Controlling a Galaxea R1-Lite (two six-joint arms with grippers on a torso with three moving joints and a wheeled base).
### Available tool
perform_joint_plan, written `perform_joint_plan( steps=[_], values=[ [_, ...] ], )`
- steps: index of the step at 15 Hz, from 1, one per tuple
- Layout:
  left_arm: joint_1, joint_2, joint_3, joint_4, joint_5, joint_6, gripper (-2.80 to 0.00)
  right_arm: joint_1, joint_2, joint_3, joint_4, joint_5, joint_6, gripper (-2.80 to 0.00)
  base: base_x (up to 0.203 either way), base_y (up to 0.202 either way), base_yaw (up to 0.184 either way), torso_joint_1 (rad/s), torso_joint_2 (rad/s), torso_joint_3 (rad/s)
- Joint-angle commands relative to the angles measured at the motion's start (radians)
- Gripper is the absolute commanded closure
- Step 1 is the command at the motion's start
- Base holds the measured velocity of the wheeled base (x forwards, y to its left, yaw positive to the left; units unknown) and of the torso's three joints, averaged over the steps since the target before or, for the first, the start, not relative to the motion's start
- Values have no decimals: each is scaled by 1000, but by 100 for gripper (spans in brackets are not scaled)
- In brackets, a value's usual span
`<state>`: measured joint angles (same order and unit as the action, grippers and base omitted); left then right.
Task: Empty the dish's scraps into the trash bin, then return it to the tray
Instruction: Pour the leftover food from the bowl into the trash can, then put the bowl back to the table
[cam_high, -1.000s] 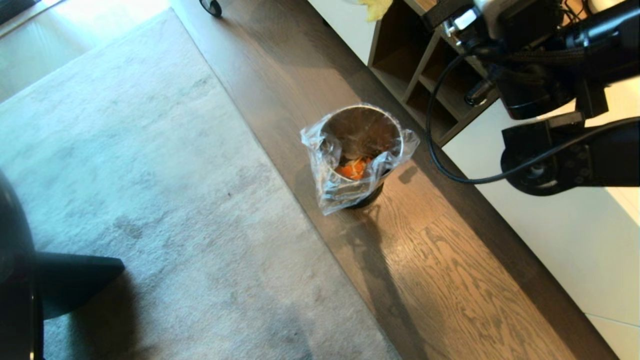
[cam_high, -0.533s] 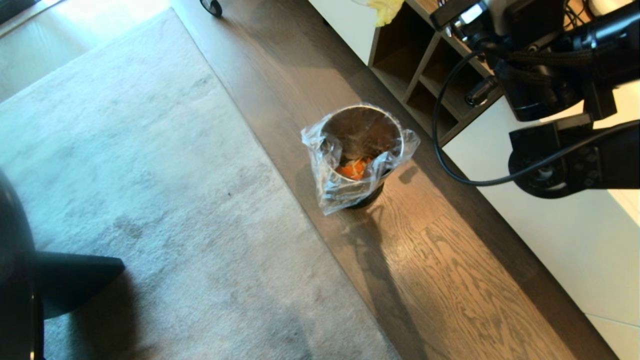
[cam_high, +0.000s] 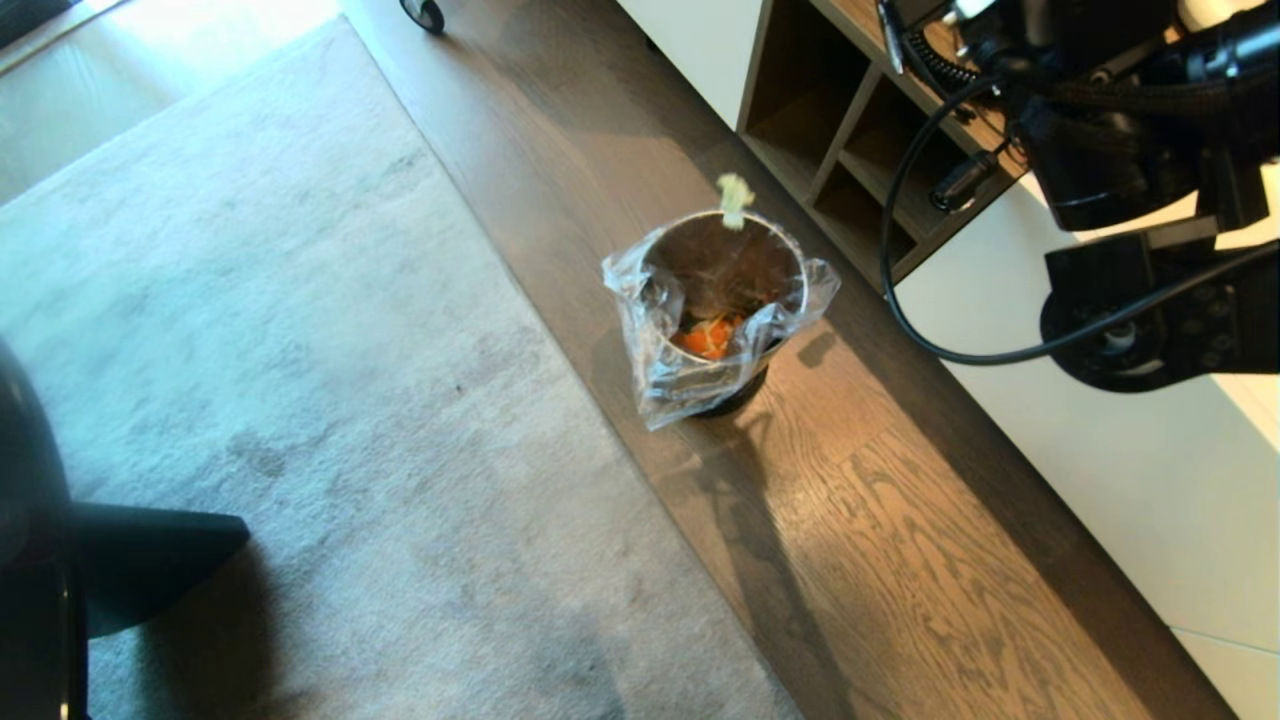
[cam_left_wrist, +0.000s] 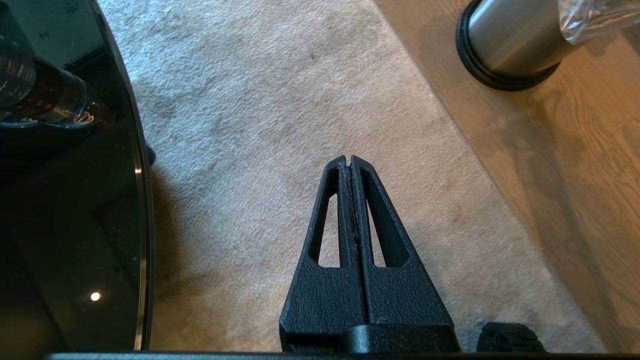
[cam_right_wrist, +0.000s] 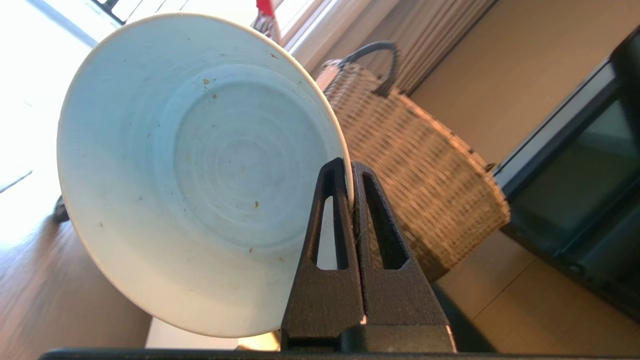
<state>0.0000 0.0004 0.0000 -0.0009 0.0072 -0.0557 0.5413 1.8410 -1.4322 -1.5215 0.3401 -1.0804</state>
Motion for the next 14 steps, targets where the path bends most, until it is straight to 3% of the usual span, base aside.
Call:
perform_joint_plan(
  steps=[1,5,7,11,14],
  values=[
    [0,0,0,-1,0,-1,0,13,-30,-11,-45,10,-7,0,0,0,0,0,0,0],
    [0,0,0,-1,0,-1,0,16,-36,19,-45,8,-17,0,0,0,0,0,0,0],
    [0,0,0,-1,0,-1,0,14,-35,33,-40,-36,-16,0,0,0,0,0,0,0],
    [0,0,0,-1,0,-1,0,10,-36,157,-31,-300,20,0,0,0,0,0,0,0],
    [0,0,0,-1,0,-1,0,10,-55,293,13,-568,72,0,0,0,0,0,0,0]
  ],
)
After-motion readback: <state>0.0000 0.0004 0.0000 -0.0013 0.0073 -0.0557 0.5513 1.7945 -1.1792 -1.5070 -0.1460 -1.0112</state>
